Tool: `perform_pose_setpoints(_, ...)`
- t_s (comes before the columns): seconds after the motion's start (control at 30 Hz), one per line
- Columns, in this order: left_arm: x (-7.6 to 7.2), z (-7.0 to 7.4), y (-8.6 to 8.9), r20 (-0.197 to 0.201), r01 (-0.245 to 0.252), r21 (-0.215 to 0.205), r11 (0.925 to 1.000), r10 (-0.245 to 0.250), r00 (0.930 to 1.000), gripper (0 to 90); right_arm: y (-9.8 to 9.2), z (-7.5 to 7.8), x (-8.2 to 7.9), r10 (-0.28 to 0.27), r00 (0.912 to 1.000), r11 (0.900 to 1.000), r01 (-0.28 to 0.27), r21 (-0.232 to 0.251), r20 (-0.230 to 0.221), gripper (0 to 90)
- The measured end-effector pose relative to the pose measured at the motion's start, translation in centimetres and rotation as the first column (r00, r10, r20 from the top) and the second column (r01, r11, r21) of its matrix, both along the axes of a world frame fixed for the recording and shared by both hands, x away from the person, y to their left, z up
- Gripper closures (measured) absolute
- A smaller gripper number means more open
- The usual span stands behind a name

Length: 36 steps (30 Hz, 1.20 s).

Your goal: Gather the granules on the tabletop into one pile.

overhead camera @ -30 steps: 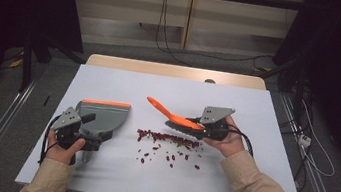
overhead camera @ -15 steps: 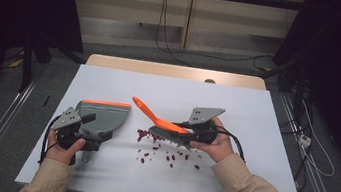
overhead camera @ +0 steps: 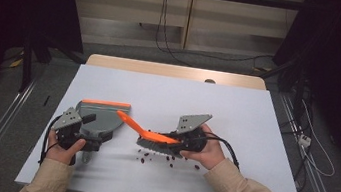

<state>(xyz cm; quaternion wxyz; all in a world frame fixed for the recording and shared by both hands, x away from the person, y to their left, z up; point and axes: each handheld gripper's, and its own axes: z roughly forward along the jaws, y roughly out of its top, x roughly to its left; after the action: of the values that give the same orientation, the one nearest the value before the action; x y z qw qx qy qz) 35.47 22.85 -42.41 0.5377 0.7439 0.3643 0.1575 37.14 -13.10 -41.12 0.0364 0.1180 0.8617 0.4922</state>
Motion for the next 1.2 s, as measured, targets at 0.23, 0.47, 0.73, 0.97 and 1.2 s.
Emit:
perform_pose_setpoints(0.23, 0.0, 0.0, 0.0, 0.001, 0.0, 0.002, 1.0, 0.0, 1.0, 5.1, 0.9, -0.2, -0.6, 0.034, 0.999, 0.999, -0.034, 0.003, -0.028, 71.6)
perform_pose_setpoints(0.47, 0.0, 0.0, 0.0, 0.0, -0.001, 0.002, 1.0, 0.001, 1.0, 5.1, 2.1, -0.6, -1.3, 0.064, 0.9959, 0.998, -0.064, 0.002, -0.065, 71.6)
perform_pose_setpoints(0.73, 0.1, 0.0, 0.2, 0.0, -0.005, 0.001, 1.0, 0.005, 1.0, 5.1, 3.1, -1.0, -1.8, 0.101, 0.9888, 0.995, -0.101, 0.008, -0.11, 71.6)
perform_pose_setpoints(0.97, 0.1, 0.0, 0.2, 0.001, -0.008, -0.002, 1.0, 0.008, 1.0, 5.2, 3.8, -1.9, -1.8, 0.101, 0.9853, 0.994, -0.104, -0.016, -0.138, 71.6)
perform_pose_setpoints(1.2, 0.1, 0.0, 0.5, 0.0, -0.018, -0.001, 0.9998, 0.018, 0.9998, 5.9, 3.5, -1.9, -1.0, 0.074, 0.9898, 0.997, -0.077, -0.027, -0.122, 71.6)
